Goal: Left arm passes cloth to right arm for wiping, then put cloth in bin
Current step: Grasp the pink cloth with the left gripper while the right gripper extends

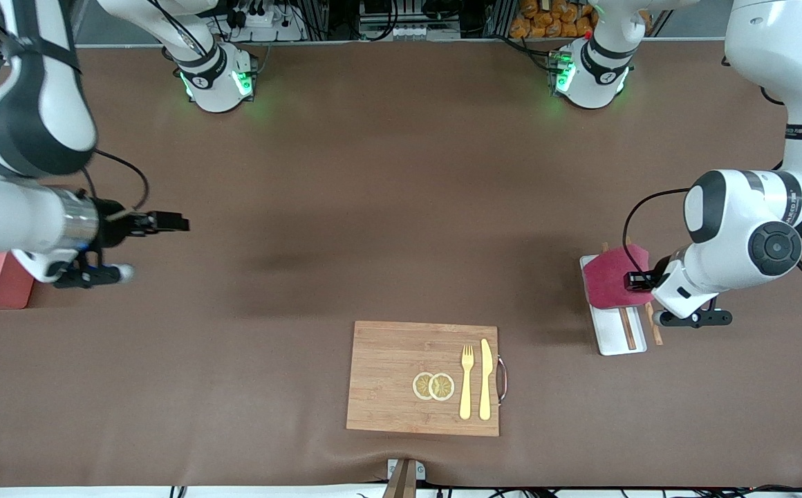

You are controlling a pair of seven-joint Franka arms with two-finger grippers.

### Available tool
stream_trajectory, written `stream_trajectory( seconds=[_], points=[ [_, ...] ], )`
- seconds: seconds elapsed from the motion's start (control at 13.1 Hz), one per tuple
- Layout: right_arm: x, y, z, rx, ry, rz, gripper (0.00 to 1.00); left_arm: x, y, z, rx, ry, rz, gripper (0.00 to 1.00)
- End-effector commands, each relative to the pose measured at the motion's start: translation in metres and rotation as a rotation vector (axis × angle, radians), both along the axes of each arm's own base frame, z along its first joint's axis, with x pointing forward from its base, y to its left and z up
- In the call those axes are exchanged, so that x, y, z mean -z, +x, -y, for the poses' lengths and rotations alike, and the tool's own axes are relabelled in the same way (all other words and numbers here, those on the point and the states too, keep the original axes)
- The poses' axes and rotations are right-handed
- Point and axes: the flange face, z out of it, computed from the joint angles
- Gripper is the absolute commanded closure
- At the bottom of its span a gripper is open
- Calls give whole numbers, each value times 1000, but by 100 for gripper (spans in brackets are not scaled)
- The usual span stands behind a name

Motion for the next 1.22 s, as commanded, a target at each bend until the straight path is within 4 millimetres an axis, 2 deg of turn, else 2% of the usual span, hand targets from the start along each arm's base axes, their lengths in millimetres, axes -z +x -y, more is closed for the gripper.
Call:
stream_trajectory(
  seconds=[0.0, 0.08, 0.15, 0.54, 0.84, 1.15],
  points=[
    [3, 12, -9, 6, 22, 9, 0, -8, 1, -1, -18, -5, 12, 62],
    [3, 14, -6, 20, 51, 13, 0, -8, 0, -1, -18, -4, 11, 68],
    [5, 16, -5, 35, 72, 10, 0, -2, 1, -1, -18, -4, 3, 70],
    [11, 17, 2, 66, 94, -8, 0, 3, 2, -3, -21, -3, -3, 73],
    [11, 15, 0, 63, 98, -16, 0, 8, 2, -3, -26, -4, -11, 100],
    [15, 15, 5, 104, 164, -37, 0, 0, 3, -8, -36, -8, 1, 100]
  ],
)
